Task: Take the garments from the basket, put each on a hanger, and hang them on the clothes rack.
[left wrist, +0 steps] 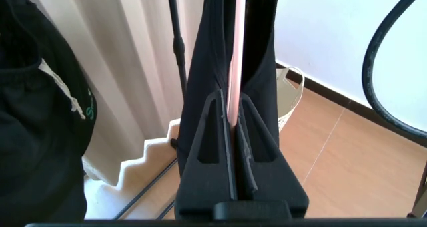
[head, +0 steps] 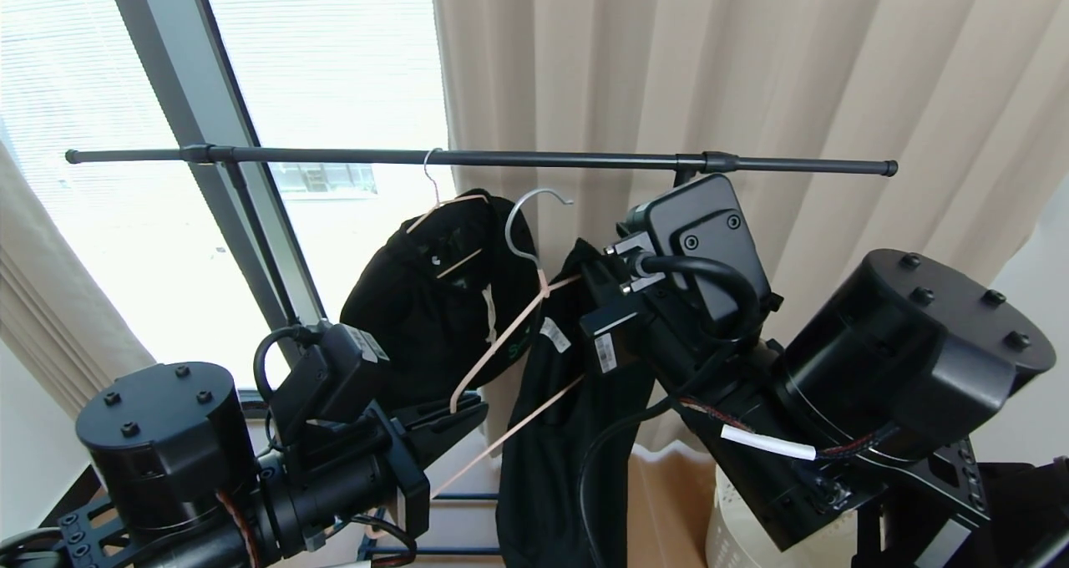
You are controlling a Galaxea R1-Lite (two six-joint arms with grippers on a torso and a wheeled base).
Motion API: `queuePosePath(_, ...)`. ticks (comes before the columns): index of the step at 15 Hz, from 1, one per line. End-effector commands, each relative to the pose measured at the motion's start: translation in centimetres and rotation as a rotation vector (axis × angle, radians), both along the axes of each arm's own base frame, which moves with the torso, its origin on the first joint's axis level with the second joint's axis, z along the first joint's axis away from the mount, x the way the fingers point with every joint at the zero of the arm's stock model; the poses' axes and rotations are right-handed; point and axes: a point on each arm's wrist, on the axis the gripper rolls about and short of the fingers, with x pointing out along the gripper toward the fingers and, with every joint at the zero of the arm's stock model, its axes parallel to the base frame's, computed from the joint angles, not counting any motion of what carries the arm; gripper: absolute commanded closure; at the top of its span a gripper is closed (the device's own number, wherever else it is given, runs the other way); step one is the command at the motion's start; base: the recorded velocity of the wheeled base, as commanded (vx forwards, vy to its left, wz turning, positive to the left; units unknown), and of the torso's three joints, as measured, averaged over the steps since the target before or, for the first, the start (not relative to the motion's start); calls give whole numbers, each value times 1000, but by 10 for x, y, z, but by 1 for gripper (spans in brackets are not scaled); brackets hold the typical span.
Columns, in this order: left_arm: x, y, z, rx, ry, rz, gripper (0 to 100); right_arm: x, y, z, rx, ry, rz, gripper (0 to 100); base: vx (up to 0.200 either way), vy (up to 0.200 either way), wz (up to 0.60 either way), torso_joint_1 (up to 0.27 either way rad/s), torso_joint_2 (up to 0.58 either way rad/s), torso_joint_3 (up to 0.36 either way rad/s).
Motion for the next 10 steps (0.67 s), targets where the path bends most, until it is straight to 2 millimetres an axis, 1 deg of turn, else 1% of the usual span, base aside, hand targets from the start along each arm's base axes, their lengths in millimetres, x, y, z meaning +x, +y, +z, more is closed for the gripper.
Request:
queuePosePath(1,0,0,0,1,1,2,100,-1,-1,3,8,-6,-1,0,0,0,0,0,0,0)
queuePosePath(3,0,0,0,2,0,1,100,-2,-3,7,19,-13,-1,0,0,0,0,0,0,0)
queuePosePath(6,0,0,0,1,-1,0,100,0,-5,8,21,-15,-9,0,0,0,0,0,0,0)
queuePosePath(10,-2,2,8,-21,-27,3,100,0,-5,7,18,-15,0,0,0,0,0,0,0,0)
